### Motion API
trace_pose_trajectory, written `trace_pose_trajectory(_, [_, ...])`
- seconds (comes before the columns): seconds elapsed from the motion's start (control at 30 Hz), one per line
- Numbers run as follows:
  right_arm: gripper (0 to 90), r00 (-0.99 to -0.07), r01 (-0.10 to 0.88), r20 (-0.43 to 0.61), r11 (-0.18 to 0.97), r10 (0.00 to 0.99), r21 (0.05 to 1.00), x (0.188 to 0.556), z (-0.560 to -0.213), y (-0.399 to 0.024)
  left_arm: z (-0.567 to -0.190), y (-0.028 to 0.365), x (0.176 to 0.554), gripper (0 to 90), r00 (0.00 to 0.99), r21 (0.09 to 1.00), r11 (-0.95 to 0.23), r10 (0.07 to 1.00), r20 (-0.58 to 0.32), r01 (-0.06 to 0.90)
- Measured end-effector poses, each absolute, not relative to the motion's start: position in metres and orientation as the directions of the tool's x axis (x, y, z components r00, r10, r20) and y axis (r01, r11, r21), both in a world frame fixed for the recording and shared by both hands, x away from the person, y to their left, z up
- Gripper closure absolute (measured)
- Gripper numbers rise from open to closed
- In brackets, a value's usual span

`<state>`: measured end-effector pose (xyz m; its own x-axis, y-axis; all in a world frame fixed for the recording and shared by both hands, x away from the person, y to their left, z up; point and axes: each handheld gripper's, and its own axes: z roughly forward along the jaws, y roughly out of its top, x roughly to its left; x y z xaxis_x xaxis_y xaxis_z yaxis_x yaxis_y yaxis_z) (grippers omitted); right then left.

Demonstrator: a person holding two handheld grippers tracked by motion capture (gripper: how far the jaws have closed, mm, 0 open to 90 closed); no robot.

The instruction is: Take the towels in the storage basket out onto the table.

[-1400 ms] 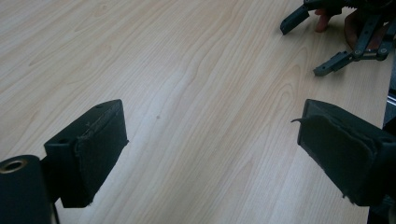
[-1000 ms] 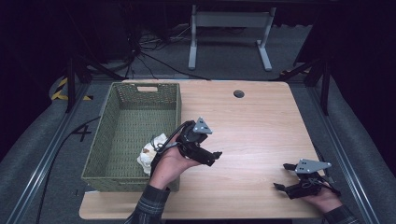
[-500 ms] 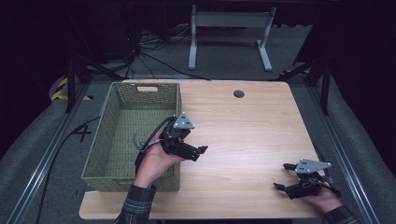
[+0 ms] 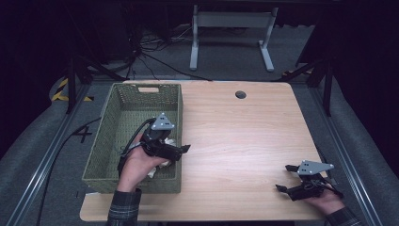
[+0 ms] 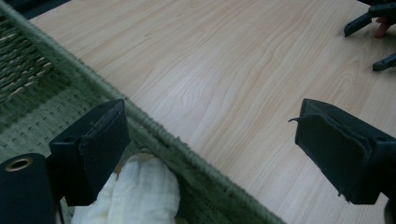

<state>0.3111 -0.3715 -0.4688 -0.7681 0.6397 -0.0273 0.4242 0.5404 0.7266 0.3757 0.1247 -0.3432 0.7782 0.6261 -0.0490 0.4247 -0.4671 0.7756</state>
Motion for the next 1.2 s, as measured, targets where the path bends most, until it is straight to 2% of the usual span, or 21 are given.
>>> trace_pose_trajectory(0.33, [12.2,-0.768,0.425,-0.027,0.540,0.640,0.727,0.311,-0.469,-0.371,-0.346,0.156,0.374,10.4,0.736,0.775,-0.439,0.675,-0.048,0.454])
trace_pose_trajectory(0.6, [12.2,-0.768,0.425,-0.027,0.540,0.640,0.727,0.311,-0.469,-0.371,-0.353,0.173,0.378,10.4,0.721,0.749,-0.464,0.693,-0.026,0.473])
trace_pose_trajectory(0.9, [12.3,-0.768,0.425,-0.027,0.540,0.640,0.727,0.311,-0.469,-0.371,-0.363,0.178,0.383,10.6,0.723,0.733,-0.475,0.690,-0.032,0.487])
trace_pose_trajectory(1.2, [12.3,-0.768,0.425,-0.027,0.540,0.640,0.727,0.311,-0.469,-0.371,-0.380,0.177,0.396,10.7,0.719,0.668,-0.526,0.695,-0.020,0.526])
